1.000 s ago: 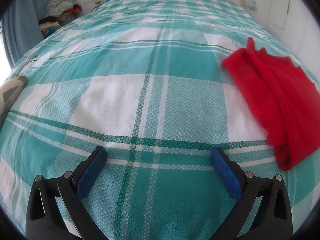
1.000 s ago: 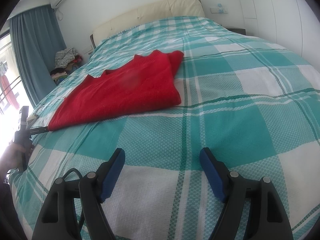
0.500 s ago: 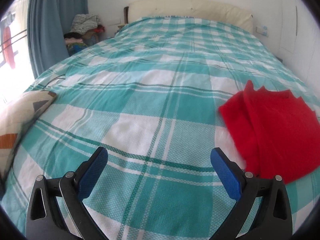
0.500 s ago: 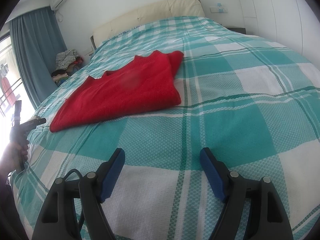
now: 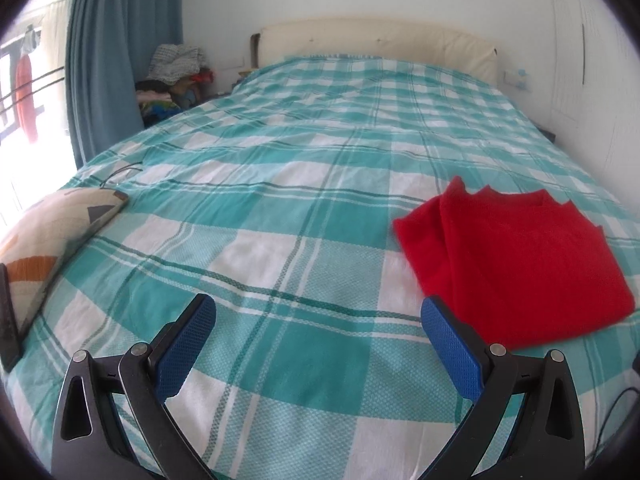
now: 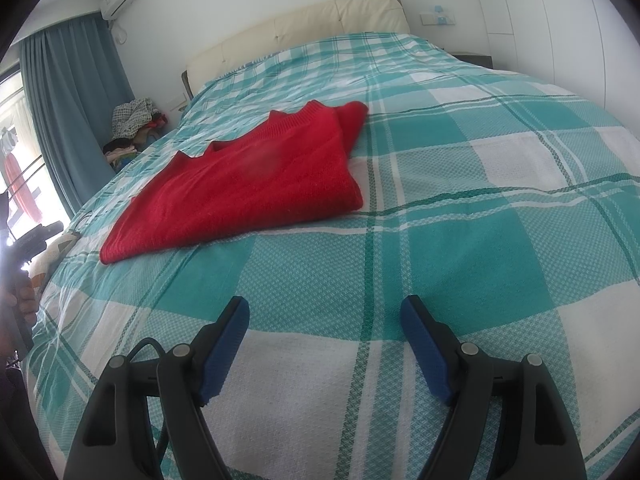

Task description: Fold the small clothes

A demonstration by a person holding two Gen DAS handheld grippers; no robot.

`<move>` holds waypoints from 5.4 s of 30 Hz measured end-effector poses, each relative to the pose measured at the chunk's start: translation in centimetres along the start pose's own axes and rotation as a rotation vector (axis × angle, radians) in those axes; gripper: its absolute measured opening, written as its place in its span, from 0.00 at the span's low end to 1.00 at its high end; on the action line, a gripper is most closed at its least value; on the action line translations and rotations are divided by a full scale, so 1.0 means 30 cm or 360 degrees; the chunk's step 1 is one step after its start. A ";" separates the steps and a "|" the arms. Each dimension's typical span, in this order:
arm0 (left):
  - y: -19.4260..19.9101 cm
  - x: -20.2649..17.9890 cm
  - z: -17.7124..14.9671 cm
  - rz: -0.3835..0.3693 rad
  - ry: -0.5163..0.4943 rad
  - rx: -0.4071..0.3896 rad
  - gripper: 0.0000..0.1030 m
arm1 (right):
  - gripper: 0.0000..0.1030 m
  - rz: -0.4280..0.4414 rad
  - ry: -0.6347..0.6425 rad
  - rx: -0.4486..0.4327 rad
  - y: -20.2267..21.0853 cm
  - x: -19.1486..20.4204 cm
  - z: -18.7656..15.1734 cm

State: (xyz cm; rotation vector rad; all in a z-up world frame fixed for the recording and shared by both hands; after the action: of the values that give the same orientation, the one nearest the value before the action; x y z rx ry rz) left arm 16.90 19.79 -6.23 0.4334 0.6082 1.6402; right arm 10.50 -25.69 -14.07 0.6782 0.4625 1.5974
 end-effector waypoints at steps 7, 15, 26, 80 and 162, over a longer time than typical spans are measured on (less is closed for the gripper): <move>-0.008 0.001 -0.012 0.0032 -0.0026 0.0024 1.00 | 0.75 0.0119 -0.0104 -0.0016 0.035 -0.079 0.186; 0.002 -0.012 -0.016 -0.0037 -0.0034 0.0014 1.00 | 0.75 0.0249 -0.0296 0.0186 -0.229 -0.240 0.475; -0.006 0.148 0.028 -0.0131 0.0331 0.0079 1.00 | 0.10 0.0225 -0.0262 0.0449 -0.453 -0.104 0.504; -0.063 0.330 0.004 -0.0149 0.0549 0.0235 0.99 | 0.32 0.0450 0.0749 0.0380 -0.560 0.913 0.634; -0.406 -0.266 0.031 -0.0728 0.0258 0.0717 0.21 | 0.29 0.0112 0.0973 0.0169 -0.555 0.742 0.461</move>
State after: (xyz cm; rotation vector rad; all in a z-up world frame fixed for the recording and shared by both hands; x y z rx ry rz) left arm 28.31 13.13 -12.47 0.4471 1.1198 1.1023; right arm 31.02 -2.60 -11.01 0.2698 0.9830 1.8479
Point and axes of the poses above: each gripper's, at about its wrist camera, not at the fingertips, and y roughly against the way its jaws point, x to its left, z to its top, the point moved 1 cm from there along -y, roughly the way its jaws point, and after that the axes turned 8 degrees about y, right-handed, at the moved point
